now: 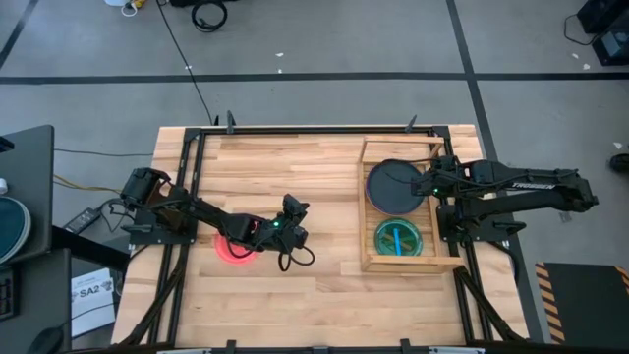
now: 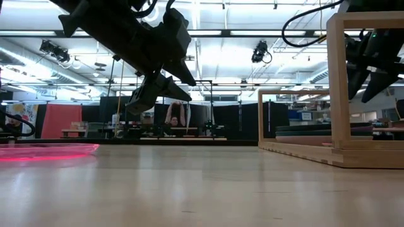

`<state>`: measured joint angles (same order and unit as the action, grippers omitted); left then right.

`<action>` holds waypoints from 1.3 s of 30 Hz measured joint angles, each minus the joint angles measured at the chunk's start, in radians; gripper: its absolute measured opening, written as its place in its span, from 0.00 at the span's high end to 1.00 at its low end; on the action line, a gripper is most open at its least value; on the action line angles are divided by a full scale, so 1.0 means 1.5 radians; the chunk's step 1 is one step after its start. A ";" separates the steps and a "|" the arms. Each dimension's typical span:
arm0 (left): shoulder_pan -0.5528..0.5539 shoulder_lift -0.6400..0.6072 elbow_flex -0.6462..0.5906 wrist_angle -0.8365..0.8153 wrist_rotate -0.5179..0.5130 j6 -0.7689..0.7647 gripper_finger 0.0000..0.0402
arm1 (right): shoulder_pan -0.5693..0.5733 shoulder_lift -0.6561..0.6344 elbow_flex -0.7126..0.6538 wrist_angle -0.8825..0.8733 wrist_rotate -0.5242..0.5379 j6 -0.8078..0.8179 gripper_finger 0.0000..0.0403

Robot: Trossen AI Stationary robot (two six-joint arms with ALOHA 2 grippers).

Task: Place and stack plates onto a shelf
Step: Stack the pink plate on top of the blue plate on the shelf

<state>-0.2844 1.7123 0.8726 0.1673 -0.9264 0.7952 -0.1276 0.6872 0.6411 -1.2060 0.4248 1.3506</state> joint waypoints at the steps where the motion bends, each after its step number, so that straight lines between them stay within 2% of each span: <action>1: 0.000 0.000 0.000 0.000 0.000 0.000 0.57 | 0.000 0.000 0.000 0.000 0.000 0.000 0.57; 14: 0.000 0.000 0.000 0.000 0.000 0.000 0.57 | 0.000 0.000 0.000 0.000 -0.005 0.000 0.47; 22: 0.000 0.000 0.000 0.000 0.000 -0.003 0.57 | 0.000 0.000 0.000 0.000 -0.005 0.000 0.46; 25: -0.001 0.000 0.000 0.000 -0.001 -0.035 0.57 | 0.000 0.000 0.000 0.000 -0.005 0.000 0.46; 32: -0.027 0.000 0.000 0.001 -0.068 -0.064 0.57 | 0.000 0.000 0.000 0.000 -0.005 0.000 0.46; 39: -0.065 0.000 0.014 -0.006 -0.074 -0.069 0.57 | 0.000 0.000 0.000 0.000 -0.005 0.000 0.46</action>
<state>-0.3817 1.7119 0.8938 0.1575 -1.0378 0.6922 -0.1278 0.6872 0.6411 -1.2057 0.4175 1.3508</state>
